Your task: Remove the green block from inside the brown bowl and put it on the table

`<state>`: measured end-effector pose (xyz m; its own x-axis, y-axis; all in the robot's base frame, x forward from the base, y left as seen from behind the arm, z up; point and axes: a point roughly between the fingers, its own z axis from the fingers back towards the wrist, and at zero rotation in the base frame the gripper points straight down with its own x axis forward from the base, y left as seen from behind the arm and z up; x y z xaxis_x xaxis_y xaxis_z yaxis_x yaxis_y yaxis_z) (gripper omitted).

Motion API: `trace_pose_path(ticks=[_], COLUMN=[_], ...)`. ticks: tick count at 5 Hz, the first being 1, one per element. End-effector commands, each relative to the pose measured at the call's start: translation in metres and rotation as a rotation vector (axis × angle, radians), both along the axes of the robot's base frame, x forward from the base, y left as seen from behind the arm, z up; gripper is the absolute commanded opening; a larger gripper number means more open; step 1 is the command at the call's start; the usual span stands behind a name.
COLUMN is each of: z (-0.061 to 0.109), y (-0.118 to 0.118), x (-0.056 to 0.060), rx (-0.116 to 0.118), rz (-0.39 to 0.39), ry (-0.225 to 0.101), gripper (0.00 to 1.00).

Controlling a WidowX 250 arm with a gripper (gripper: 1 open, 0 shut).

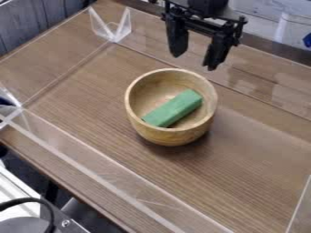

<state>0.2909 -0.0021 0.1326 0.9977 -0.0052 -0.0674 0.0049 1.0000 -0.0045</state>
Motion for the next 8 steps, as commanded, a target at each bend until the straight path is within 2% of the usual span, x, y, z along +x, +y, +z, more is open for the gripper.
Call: trace_pose_path(ticks=[1,2,3,4,5,6,8], z=[-0.013,-0.031,-0.047,-0.059,-0.068,-0.073,-0.06], y=[0.002,0.007,0.01,0.013,0.014,0.013,0.009], x=[-0.006,-0.017,-0.019,-0.017,-0.013,-0.009,-0.008], rx=[0.012,0.022,0.014,-0.004,-0.01,-0.01,-0.007], rz=[-0.014,-0.037,-0.069,-0.12,-0.147,-0.165,-0.199], ry=[0.028,0.057,0.054,0.039,0.032,0.019,-0.038], gripper=[1.0,1.0,1.0,1.0,1.0,1.0,1.0])
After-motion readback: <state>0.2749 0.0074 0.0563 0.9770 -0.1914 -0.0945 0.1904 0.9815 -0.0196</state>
